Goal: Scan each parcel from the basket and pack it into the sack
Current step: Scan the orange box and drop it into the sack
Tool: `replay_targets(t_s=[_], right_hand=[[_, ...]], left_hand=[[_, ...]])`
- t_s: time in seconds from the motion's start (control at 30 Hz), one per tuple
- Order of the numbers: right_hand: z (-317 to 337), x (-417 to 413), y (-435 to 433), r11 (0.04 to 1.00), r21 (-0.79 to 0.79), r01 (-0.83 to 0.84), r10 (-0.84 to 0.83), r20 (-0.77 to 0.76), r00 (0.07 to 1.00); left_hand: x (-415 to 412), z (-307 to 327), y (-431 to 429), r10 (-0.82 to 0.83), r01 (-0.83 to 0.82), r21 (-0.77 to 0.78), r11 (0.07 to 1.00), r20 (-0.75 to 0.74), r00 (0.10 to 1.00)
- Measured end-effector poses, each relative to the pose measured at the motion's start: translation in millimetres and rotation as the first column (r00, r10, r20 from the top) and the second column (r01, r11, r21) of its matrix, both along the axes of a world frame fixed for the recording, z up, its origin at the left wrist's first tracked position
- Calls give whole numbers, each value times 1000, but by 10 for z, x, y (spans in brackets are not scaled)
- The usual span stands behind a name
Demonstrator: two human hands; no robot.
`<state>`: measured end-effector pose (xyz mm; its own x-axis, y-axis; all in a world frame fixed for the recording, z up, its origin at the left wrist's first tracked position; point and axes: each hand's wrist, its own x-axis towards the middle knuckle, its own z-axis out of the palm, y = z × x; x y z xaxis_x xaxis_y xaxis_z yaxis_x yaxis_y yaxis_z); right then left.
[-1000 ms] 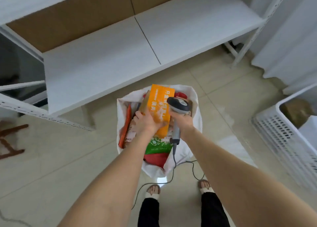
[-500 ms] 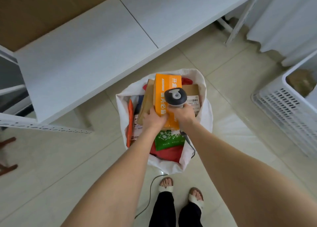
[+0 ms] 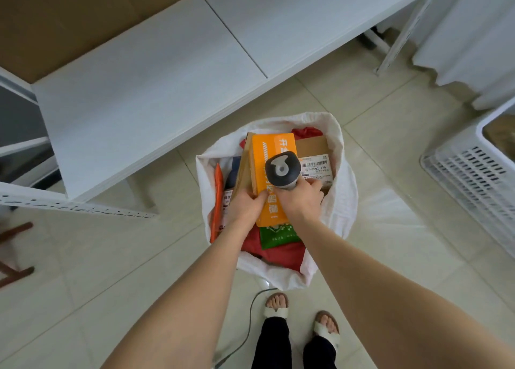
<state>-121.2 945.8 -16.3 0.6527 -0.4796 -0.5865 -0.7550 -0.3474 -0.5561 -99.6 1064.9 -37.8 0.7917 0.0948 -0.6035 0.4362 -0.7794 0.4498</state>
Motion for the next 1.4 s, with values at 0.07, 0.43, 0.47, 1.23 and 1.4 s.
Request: replay_targets(t_s=[0.07,0.43,0.47,1.23,1.4], right_hand=[[65,83,58,999,-30,-18,19,45,999],[-202,318,207,993,-19,-119,117,-107,987],[-238,297,238,994,-19,-109,107,-101,989],[211,-95,-417,970,-185,159,-164,-15,986],[-125,-36,-890,978,6,208,-205,-156,966]], left_hand=[[50,24,52,-49,47,67,997,33,998],[586,-538,702,245,-228,124,966,-150,958],[592,-588,733,285,-273,108,956,-121,951],[494,39,281,323,-318,67,946,-70,944],[545,-113,169,381,-372,190,909,-11,925]])
